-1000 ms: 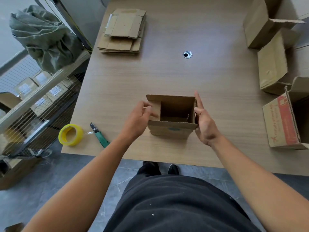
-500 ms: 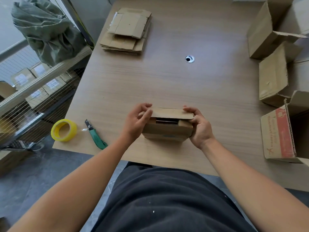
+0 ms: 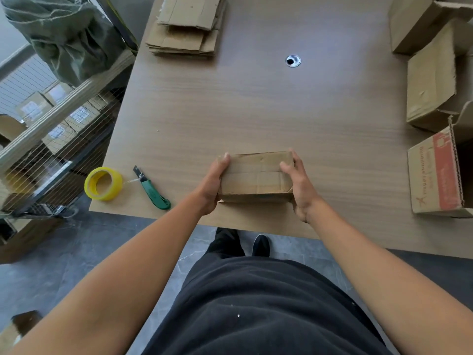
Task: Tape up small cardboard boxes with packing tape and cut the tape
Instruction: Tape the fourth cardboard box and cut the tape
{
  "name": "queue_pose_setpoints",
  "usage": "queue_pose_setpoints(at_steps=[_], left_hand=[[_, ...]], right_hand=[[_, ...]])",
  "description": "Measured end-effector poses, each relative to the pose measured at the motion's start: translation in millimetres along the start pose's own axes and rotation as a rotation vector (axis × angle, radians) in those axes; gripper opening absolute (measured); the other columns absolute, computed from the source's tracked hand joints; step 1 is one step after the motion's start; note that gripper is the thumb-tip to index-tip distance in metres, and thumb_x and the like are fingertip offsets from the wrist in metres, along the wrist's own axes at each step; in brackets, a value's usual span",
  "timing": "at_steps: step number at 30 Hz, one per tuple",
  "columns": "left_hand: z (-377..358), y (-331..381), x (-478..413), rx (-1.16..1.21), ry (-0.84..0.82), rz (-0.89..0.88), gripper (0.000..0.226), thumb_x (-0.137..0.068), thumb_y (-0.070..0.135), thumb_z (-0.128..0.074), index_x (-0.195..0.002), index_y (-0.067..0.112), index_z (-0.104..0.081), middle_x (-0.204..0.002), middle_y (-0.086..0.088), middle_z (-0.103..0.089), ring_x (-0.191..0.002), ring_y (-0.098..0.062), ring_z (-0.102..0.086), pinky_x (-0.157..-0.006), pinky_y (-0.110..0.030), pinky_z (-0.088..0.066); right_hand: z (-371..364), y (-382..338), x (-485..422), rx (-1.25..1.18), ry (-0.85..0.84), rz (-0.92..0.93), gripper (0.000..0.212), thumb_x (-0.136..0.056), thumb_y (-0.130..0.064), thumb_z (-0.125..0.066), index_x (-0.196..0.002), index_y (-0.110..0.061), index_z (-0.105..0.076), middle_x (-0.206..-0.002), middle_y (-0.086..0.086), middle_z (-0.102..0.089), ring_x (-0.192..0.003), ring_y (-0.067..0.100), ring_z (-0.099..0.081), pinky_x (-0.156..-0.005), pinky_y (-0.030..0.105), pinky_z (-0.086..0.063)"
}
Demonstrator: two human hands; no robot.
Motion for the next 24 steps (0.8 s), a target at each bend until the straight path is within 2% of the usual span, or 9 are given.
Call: queue_pose_setpoints(at_steps=[2, 5, 10, 14, 16, 18, 20, 22, 24], left_hand=[[-3, -1, 1, 0.057, -0.013, -0.014, 0.059, -0.087, 0.066, -0.06, -0.124, 0.021, -0.064, -0.099, 0.002, -0.073, -0.08, -0.014, -0.072, -0.056, -0.024, -0.053], [-6, 2, 0, 0.076, 0.022, -0.066, 0.078, -0.076, 0.061, -0.069, -0.134, 0.012, -0.053, -0.11, -0.006, -0.065, -0.089, -0.022, -0.067, -0.057, -0.03, -0.053], [12, -7, -5, 0.105, 0.025, -0.03, 0.08, -0.078, 0.057, -0.067, -0.14, 0.009, -0.053, -0.118, -0.01, -0.064, -0.101, -0.029, -0.064, -0.068, -0.034, -0.054], [35, -15, -2, 0.046, 0.008, 0.002, 0.067, -0.08, 0.06, -0.063, -0.129, 0.014, -0.064, -0.105, -0.004, -0.073, -0.09, -0.022, -0.07, -0.059, -0.029, -0.055], [46, -14, -6, -0.011, 0.04, -0.039, 0.064, -0.082, 0.061, -0.062, -0.127, 0.015, -0.064, -0.118, -0.011, -0.071, -0.101, -0.024, -0.069, -0.076, -0.037, -0.06], [60, -9, -11, -0.158, 0.128, -0.105, 0.065, -0.081, 0.066, -0.062, -0.125, 0.017, -0.063, -0.133, -0.018, -0.06, -0.119, -0.031, -0.062, -0.102, -0.052, -0.051], [69, 0, -12, -0.385, 0.182, -0.163, 0.068, -0.081, 0.074, -0.055, -0.122, 0.02, -0.062, -0.129, -0.012, -0.062, -0.118, -0.029, -0.061, -0.103, -0.055, -0.048], [77, 6, -13, -0.566, 0.185, -0.18, 0.075, -0.088, 0.076, -0.045, -0.134, 0.018, -0.055, -0.135, -0.008, -0.061, -0.124, -0.026, -0.058, -0.105, -0.052, -0.046], [81, 16, -13, -0.681, 0.205, -0.224, 0.069, -0.096, 0.07, -0.04, -0.131, 0.012, -0.052, -0.13, -0.011, -0.062, -0.12, -0.029, -0.058, -0.102, -0.05, -0.047]], right_hand=[[3, 1, -1, -0.069, 0.043, -0.05, 0.045, -0.087, -0.05, -0.058, -0.13, -0.036, -0.052, -0.136, 0.002, -0.059, -0.129, 0.026, -0.054, -0.11, 0.053, -0.041], [7, 2, 6, -0.201, 0.07, -0.006, 0.037, -0.086, -0.048, -0.06, -0.117, -0.029, -0.055, -0.111, -0.001, -0.067, -0.108, 0.022, -0.066, -0.086, 0.044, -0.058], [-9, 22, 8, -0.205, 0.043, -0.034, 0.034, -0.091, -0.046, -0.059, -0.118, -0.026, -0.055, -0.116, 0.003, -0.063, -0.115, 0.026, -0.062, -0.102, 0.05, -0.048], [-31, 32, 1, -0.072, 0.086, 0.004, 0.027, -0.09, -0.046, -0.056, -0.109, -0.027, -0.055, -0.102, -0.018, -0.064, -0.103, -0.001, -0.059, -0.096, 0.033, -0.046], [-38, 36, -3, 0.136, 0.162, 0.019, 0.042, -0.09, -0.054, -0.05, -0.117, -0.023, -0.059, -0.109, -0.016, -0.064, -0.109, 0.003, -0.058, -0.102, 0.033, -0.041], [-39, 37, -6, 0.485, 0.252, 0.038, 0.063, -0.09, -0.064, -0.042, -0.135, -0.022, -0.057, -0.127, -0.001, -0.056, -0.124, 0.019, -0.049, -0.111, 0.031, -0.029], [-44, 31, -6, 0.625, 0.257, 0.151, 0.059, -0.098, -0.053, -0.048, -0.149, -0.022, -0.044, -0.137, 0.006, -0.048, -0.128, 0.026, -0.045, -0.113, 0.036, -0.029], [-52, 16, -9, 0.83, 0.296, 0.424, 0.054, -0.103, -0.032, -0.053, -0.152, -0.014, -0.04, -0.145, 0.012, -0.046, -0.134, 0.03, -0.043, -0.115, 0.044, -0.033], [-66, 0, -16, 1.13, 0.278, 0.568, 0.052, -0.104, -0.032, -0.05, -0.152, -0.012, -0.042, -0.156, 0.016, -0.038, -0.145, 0.036, -0.033, -0.119, 0.049, -0.028]])
Point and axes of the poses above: each hand's wrist, its own x-axis away from the middle knuckle, its own z-axis out of the back of the hand, y = z × x, the point moved 3 cm from there along -x, towards the middle knuckle
